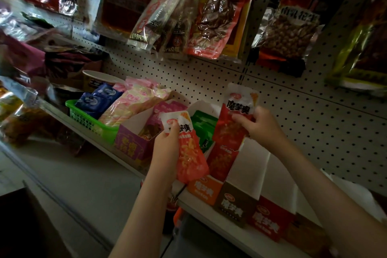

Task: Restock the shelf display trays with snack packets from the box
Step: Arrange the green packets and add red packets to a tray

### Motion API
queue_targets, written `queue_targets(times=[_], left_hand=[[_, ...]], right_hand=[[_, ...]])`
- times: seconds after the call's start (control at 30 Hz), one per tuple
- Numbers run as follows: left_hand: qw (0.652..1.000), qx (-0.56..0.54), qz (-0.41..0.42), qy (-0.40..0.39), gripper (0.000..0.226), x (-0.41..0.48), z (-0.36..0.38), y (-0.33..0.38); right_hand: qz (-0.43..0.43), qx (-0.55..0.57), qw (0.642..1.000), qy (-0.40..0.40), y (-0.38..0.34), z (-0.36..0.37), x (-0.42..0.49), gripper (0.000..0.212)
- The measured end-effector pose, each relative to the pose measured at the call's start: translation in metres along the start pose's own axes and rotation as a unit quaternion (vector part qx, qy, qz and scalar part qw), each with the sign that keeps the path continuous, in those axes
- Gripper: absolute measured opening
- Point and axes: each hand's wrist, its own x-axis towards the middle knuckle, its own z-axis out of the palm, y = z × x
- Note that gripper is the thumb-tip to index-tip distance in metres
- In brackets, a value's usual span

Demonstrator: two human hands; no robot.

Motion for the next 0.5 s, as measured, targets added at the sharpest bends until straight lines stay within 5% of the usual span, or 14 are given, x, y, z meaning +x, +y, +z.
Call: queue_targets(times=[0.3,0.5], left_hand=[[0.998,-0.007,0.026,-0.051,0.036,-0.008,0.01,-0.003],[0.999,0.009,0.011,-0.047,0.045,-0.009,0.007,-0.002]], right_hand=[[0.046,-0.039,0.998,0.035,0.024,0.029,-0.005,0.071],[0.053,0.025,0.992,0.111,0.026,0.041,0.005,0.077]])
